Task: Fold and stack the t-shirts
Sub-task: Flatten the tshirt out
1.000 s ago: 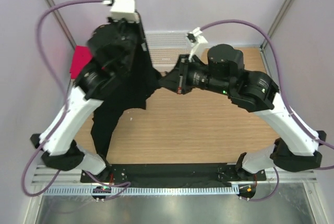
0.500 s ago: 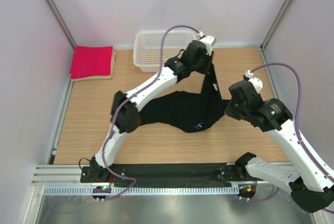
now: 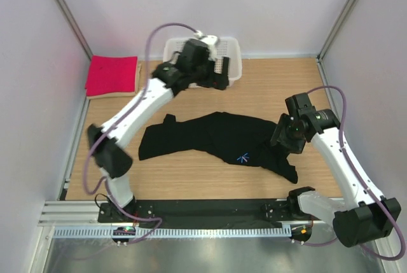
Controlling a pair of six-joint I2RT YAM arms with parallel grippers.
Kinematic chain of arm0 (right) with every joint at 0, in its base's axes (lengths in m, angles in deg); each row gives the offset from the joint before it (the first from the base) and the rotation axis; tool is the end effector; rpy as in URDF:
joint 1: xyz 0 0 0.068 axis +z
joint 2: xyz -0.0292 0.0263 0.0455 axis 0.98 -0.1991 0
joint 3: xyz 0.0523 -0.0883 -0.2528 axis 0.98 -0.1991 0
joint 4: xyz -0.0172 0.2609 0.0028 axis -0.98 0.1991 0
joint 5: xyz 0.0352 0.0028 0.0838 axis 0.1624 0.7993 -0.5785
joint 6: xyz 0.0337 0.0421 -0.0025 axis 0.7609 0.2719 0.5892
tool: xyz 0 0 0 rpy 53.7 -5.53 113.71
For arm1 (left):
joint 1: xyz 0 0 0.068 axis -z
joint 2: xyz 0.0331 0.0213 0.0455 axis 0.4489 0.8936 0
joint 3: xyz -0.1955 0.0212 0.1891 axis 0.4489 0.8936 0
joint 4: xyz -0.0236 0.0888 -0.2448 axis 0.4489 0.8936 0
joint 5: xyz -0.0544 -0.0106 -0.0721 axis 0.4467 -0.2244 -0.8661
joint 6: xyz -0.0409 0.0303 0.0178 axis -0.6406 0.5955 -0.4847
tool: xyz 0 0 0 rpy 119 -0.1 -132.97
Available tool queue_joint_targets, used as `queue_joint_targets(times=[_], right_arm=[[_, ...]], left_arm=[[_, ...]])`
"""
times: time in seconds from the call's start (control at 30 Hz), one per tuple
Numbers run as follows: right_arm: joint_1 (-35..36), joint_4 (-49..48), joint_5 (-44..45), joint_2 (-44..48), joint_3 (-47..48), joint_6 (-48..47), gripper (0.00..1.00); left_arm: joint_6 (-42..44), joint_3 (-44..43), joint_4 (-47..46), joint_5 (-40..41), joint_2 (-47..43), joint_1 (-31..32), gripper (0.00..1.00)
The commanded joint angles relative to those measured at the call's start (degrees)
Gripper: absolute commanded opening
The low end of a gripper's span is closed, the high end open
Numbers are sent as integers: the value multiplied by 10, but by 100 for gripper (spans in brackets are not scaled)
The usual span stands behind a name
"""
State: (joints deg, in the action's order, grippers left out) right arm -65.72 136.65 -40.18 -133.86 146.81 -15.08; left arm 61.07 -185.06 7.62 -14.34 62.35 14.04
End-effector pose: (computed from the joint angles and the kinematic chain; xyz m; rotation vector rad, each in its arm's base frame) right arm 0.1709 0.0364 0.3005 0.6104 2.7133 0.1402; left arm 0.3265 -0.2812 0.3827 0.3907 2.2122 -0.6021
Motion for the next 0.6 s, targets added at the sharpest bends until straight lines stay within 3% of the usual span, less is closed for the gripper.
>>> queue_joint_targets(times=[0.0, 0.13, 0.23, 0.27, 0.33, 0.57], right_arm=[[-2, -39, -26, -35, 44, -70, 61], [22, -80, -77, -101, 53, -116, 60], [125, -111, -73, -182, 71, -121, 58], [174, -131, -74, -220, 78, -118, 58], [201, -155, -91, -251, 79, -105, 58], [292, -191, -73, -371, 99, -124, 61]], left_arm=[[-7, 77, 36, 47, -154, -51, 100], [-29, 222, 84, 59, -255, -126, 100], [-41, 353, 86, 21, -306, -192, 99], [-45, 371, 90, -14, -312, -222, 95], [-54, 405, 87, -41, -310, -246, 92], [-96, 477, 51, -41, -250, -277, 94]])
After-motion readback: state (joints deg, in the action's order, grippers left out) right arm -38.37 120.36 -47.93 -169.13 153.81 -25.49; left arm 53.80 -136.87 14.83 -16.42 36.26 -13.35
